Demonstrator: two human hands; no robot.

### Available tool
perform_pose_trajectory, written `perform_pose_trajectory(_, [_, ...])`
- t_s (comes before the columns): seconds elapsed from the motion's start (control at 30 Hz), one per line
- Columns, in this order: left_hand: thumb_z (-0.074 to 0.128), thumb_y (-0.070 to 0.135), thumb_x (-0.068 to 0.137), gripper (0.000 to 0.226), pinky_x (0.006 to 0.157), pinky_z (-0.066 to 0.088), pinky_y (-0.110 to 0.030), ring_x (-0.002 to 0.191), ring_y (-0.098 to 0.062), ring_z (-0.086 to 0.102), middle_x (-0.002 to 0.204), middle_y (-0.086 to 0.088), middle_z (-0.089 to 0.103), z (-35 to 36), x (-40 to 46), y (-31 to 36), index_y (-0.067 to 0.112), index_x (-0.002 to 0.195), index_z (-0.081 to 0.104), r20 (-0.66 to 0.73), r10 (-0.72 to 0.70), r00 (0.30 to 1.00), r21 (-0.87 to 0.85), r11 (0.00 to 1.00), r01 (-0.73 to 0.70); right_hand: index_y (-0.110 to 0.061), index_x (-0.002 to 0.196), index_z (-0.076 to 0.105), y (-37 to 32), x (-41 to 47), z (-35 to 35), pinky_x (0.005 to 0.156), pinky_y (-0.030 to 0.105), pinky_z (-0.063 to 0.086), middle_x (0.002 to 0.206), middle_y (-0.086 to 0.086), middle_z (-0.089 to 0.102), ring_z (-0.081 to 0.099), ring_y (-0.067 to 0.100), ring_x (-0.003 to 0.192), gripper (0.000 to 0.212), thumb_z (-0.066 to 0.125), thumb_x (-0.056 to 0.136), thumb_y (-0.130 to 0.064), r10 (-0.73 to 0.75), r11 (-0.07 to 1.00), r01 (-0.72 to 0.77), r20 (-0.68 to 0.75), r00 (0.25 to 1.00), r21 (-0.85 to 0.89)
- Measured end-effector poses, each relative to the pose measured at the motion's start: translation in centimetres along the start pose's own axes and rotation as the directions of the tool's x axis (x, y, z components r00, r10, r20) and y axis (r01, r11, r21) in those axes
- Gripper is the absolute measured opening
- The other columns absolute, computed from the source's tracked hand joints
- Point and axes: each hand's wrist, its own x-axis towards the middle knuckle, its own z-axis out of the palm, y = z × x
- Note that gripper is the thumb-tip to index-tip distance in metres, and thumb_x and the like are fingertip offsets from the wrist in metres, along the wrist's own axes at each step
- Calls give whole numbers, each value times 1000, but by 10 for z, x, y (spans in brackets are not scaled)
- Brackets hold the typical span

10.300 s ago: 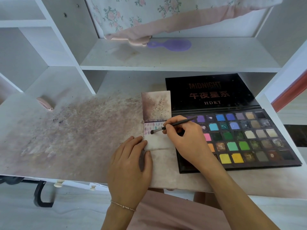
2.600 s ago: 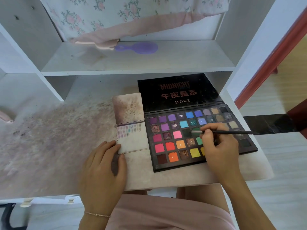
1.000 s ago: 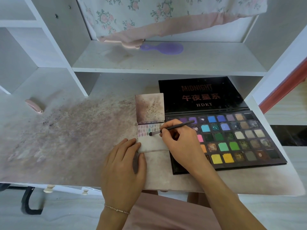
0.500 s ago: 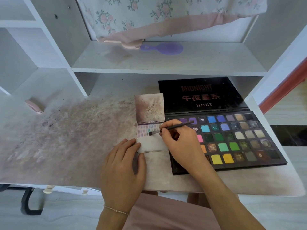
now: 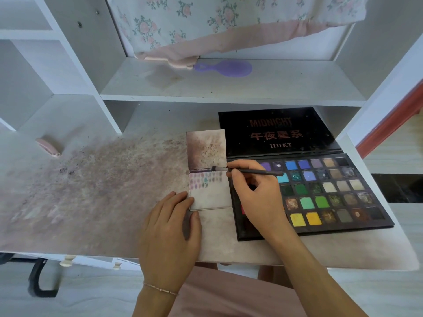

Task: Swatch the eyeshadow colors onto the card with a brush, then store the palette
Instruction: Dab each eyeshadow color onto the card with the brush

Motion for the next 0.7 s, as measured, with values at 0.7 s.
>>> perform_pose_trajectory(0.7, [43, 34, 80, 38, 88, 48, -44, 101, -29, 61, 106, -8, 66, 6, 1, 15, 8, 94, 65, -30, -122, 992, -5, 993, 122, -41, 81, 47, 22, -36, -103, 51, 17, 50, 71, -14, 56, 59, -5, 70, 35, 47, 92, -8, -30, 986, -25, -331, 943, -163])
